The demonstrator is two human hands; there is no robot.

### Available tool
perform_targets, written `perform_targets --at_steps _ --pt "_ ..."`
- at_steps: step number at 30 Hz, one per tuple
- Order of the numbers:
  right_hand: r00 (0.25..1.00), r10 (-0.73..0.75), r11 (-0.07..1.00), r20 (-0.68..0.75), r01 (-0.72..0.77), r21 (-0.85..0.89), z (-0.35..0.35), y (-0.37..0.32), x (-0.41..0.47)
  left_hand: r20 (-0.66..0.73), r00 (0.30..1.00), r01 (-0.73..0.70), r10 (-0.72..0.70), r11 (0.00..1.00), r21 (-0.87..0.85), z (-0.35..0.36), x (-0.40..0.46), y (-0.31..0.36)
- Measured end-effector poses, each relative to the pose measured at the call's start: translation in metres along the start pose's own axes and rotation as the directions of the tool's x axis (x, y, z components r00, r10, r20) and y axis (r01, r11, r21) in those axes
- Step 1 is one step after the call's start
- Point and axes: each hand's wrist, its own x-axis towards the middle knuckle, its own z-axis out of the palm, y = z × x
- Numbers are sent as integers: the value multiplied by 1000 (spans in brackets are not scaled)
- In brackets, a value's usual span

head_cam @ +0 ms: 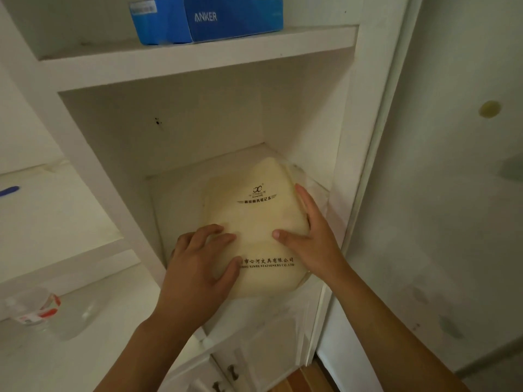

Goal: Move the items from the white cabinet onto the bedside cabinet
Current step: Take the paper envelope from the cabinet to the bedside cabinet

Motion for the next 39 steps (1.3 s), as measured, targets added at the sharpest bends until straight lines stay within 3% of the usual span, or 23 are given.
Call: perform_targets --at_steps 4,12,17,32,39 --pt "994 -22 999 109 27 -41 -4 5 -1 -28 1000 -11 11 1000 15 2 1 1" --pt "1000 9 1000 22 -9 22 -4 15 7 -38 999 5 -3 998 56 8 -9 8" --pt "999 -12 999 40 11 36 -4 15 -5 -60 998 6 -4 1000 24 10 -25 13" --pt "992 -47 998 -118 52 38 -8 -34 -109 25 999 45 -42 990 -135 -32 -95 16" --pt "994 -42 999 -101 45 18 -10 -47 -176 90 990 126 -107 962 -242 -37 -144 20"
